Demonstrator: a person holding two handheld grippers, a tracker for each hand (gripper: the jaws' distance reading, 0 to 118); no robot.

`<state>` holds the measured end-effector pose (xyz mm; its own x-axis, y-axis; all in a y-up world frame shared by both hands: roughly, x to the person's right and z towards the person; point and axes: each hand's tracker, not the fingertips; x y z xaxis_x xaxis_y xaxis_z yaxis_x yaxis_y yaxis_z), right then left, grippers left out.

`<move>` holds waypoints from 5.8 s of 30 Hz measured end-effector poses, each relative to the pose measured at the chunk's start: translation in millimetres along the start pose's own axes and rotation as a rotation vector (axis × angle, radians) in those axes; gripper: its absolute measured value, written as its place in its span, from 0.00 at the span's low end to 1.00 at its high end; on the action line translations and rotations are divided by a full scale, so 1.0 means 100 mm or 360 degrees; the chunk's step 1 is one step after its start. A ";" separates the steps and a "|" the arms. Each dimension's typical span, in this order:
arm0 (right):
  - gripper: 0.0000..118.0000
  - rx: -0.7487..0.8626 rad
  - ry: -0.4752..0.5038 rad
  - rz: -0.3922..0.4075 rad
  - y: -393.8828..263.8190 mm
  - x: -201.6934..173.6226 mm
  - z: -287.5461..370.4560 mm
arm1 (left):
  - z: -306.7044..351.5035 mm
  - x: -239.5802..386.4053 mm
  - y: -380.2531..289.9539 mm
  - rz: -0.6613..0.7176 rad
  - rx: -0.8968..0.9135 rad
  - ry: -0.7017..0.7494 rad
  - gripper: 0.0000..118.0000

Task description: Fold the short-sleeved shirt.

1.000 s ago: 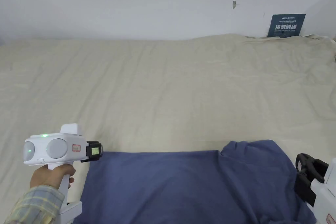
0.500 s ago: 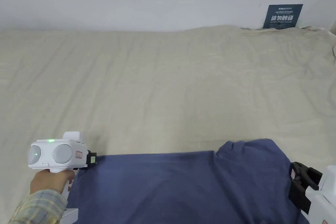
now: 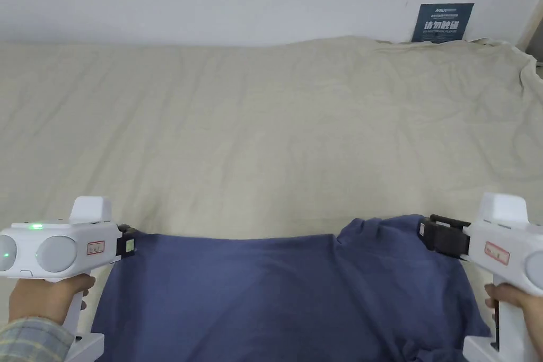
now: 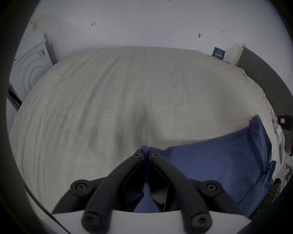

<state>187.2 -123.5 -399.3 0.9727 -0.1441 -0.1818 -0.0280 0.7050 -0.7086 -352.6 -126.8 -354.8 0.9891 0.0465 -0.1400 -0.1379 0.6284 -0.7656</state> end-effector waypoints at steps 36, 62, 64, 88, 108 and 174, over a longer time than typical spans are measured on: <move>0.00 0.0148 0.0250 0.0126 0.06 0.18 0.76 | 0.69 -0.15 -0.47 0.0193 0.0083 0.0050 0.00; 0.00 -0.0236 0.0020 -0.0075 -2.00 0.55 1.60 | 1.23 -0.18 -2.34 0.0231 -0.0144 0.0081 0.00; 0.00 -0.0272 -0.0028 -0.0051 -2.10 0.54 1.51 | 1.20 -0.16 -2.40 0.0206 -0.0156 0.0096 0.00; 0.81 0.0419 -0.0020 0.0188 -1.13 -0.22 2.27 | 2.21 0.20 -1.64 0.0192 0.0426 0.0120 0.94; 0.00 0.0832 -0.0130 0.0239 -0.97 -0.63 2.36 | 2.37 0.65 -1.45 0.0123 0.0868 0.0034 0.00; 0.00 0.0591 -0.0157 0.0166 -0.90 -0.68 1.95 | 1.28 -0.64 -1.53 0.0332 -0.0319 -0.0314 0.00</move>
<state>169.0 -41.5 -190.3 0.9870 -0.0038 -0.1609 -0.0603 0.9181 -0.3918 -388.2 -126.4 -147.9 0.9268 0.3195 -0.1974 -0.3264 0.4253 -0.8441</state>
